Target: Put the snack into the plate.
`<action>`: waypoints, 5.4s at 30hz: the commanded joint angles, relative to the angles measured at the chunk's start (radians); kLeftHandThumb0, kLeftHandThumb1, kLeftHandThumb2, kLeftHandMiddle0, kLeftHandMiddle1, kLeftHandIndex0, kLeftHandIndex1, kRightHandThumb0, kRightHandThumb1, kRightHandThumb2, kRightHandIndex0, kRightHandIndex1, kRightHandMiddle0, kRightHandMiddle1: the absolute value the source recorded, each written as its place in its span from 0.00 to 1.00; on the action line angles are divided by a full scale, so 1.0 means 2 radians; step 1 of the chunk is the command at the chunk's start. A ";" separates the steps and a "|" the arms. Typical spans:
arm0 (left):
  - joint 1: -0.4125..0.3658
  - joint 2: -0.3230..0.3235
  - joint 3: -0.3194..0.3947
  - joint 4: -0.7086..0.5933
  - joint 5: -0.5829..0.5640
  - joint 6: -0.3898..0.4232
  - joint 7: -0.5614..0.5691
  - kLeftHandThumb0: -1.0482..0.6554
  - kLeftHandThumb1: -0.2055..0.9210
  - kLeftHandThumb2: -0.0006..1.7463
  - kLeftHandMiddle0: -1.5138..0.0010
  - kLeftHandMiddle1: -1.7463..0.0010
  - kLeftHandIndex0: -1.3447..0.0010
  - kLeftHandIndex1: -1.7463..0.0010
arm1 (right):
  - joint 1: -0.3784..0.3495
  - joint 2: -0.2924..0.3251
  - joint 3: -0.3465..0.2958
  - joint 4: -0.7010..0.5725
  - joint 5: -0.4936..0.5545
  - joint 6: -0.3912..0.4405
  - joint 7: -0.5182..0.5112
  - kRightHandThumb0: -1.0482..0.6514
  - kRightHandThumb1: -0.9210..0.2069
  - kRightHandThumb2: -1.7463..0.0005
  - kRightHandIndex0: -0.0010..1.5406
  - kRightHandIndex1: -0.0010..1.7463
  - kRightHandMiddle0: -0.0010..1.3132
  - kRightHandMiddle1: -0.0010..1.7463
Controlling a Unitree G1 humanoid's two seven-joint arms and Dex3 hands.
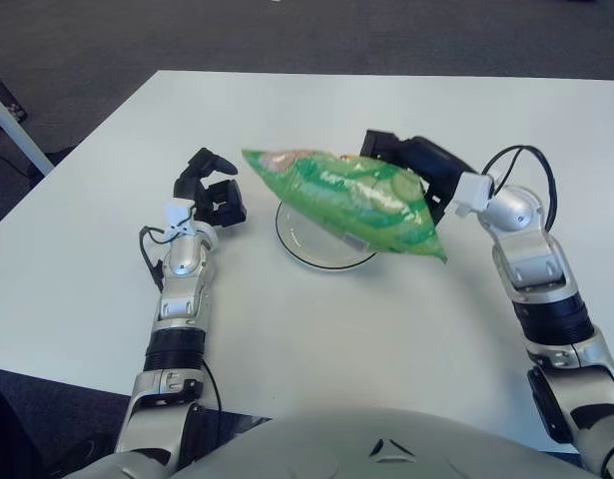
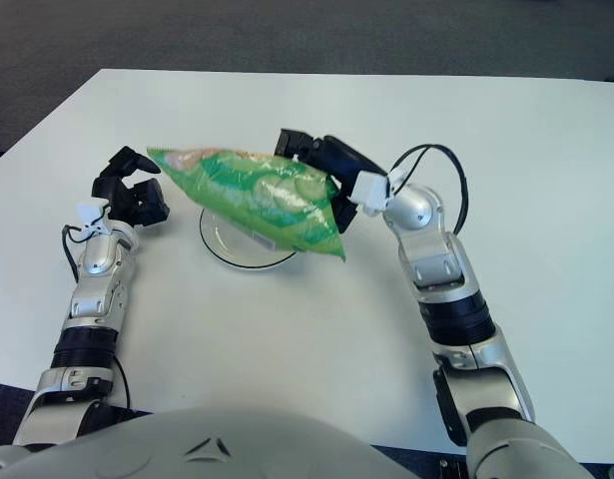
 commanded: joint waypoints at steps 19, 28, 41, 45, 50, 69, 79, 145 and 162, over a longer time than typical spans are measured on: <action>0.059 -0.031 -0.009 0.050 0.003 -0.009 0.002 0.33 0.44 0.77 0.11 0.00 0.53 0.00 | -0.077 0.004 0.018 0.031 -0.052 0.013 -0.039 0.62 0.90 0.00 0.62 0.95 0.52 1.00; 0.061 -0.035 -0.010 0.046 0.002 -0.011 0.005 0.33 0.44 0.77 0.11 0.00 0.53 0.00 | -0.085 0.005 0.022 0.040 -0.052 0.018 -0.039 0.62 0.90 0.00 0.62 0.95 0.52 1.00; 0.064 -0.036 -0.012 0.044 0.003 -0.014 0.005 0.33 0.45 0.77 0.11 0.00 0.53 0.00 | -0.084 0.016 0.061 0.077 -0.100 0.010 -0.055 0.62 0.89 0.00 0.60 0.97 0.51 1.00; 0.064 -0.037 -0.013 0.043 0.002 -0.013 0.005 0.33 0.45 0.77 0.11 0.00 0.53 0.00 | -0.086 0.015 0.064 0.107 -0.099 -0.021 -0.057 0.62 0.89 0.00 0.60 0.97 0.51 1.00; 0.064 -0.036 -0.014 0.041 0.003 -0.012 0.006 0.33 0.45 0.77 0.11 0.00 0.53 0.00 | -0.087 0.011 0.065 0.132 -0.097 -0.057 -0.053 0.62 0.89 0.00 0.60 0.97 0.51 1.00; 0.066 -0.032 -0.016 0.040 0.010 -0.015 0.006 0.33 0.45 0.76 0.11 0.00 0.54 0.00 | -0.109 -0.015 0.083 0.178 -0.088 -0.091 0.033 0.61 0.90 0.02 0.59 1.00 0.58 0.91; 0.065 -0.032 -0.014 0.039 0.010 -0.010 0.005 0.33 0.46 0.76 0.12 0.00 0.54 0.00 | -0.117 -0.046 0.098 0.184 -0.076 -0.118 0.115 0.44 0.51 0.39 0.22 0.93 0.15 0.97; 0.060 -0.033 -0.015 0.054 0.014 -0.028 0.007 0.33 0.44 0.77 0.11 0.00 0.53 0.00 | -0.360 -0.118 0.068 0.572 0.002 -0.338 0.333 0.00 0.19 0.80 0.00 0.00 0.00 0.05; 0.059 -0.034 -0.013 0.053 0.013 -0.022 0.011 0.33 0.45 0.77 0.11 0.00 0.53 0.00 | -0.351 -0.136 -0.007 0.423 0.098 0.034 0.382 0.19 0.04 0.69 0.15 0.05 0.00 0.39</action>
